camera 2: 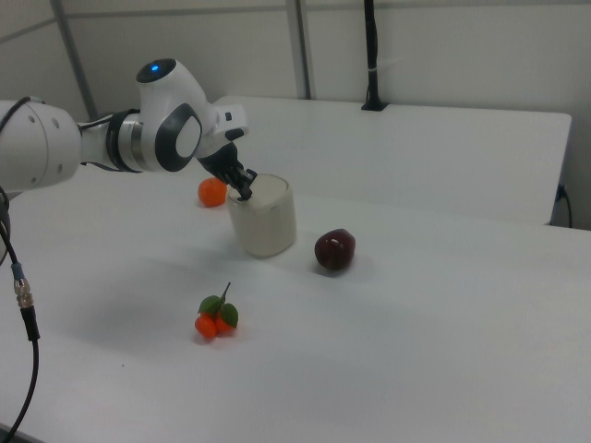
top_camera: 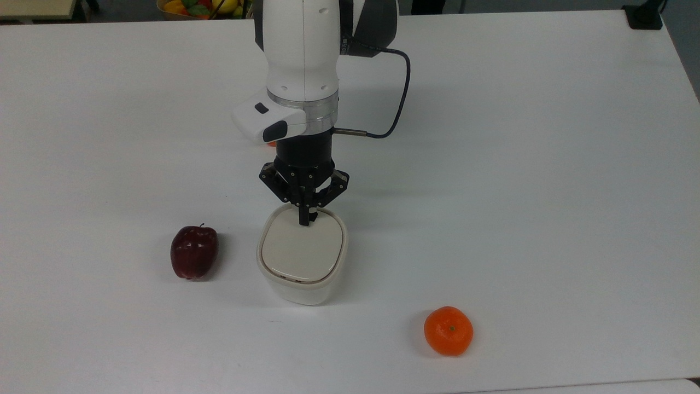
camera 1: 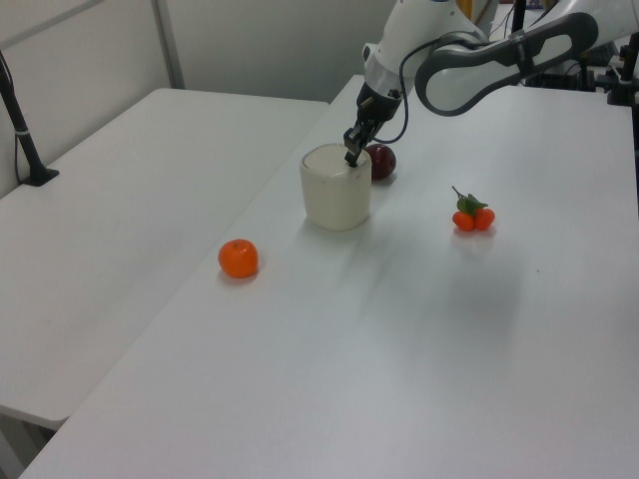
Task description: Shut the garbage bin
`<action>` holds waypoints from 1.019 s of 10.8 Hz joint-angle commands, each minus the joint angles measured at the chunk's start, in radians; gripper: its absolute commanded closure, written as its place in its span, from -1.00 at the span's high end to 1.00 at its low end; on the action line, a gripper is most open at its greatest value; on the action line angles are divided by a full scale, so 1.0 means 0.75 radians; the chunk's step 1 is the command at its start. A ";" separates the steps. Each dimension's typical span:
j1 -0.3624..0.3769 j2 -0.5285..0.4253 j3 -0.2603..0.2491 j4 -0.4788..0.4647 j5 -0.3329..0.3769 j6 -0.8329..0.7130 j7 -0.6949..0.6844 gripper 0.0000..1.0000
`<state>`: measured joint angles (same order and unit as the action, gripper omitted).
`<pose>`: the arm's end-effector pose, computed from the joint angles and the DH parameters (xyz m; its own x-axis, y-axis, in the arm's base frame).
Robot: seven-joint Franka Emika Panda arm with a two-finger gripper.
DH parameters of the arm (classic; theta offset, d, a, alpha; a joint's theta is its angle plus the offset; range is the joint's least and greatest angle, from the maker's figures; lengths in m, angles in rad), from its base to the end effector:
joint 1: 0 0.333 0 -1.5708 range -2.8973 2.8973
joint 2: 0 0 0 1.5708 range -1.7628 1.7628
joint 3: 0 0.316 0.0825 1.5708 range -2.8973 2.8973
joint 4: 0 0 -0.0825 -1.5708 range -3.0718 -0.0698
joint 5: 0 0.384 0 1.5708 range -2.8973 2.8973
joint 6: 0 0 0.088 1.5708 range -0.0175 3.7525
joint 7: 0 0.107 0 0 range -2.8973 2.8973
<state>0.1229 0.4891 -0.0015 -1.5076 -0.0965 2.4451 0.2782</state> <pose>0.7254 0.0886 0.4314 0.8940 -0.0942 0.4380 -0.0887 -0.9955 -0.0331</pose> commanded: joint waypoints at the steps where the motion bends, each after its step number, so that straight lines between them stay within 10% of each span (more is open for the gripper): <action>1: 0.016 0.013 -0.010 -0.021 -0.015 -0.029 -0.011 -1.00; 6: 0.014 -0.149 -0.008 -0.009 -0.010 -0.204 -0.021 -1.00; 11: 0.022 -0.378 -0.008 -0.021 -0.010 -0.794 -0.178 -1.00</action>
<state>0.1249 0.2983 -0.0010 -1.4803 -0.0965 2.0108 0.2156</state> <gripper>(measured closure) 0.991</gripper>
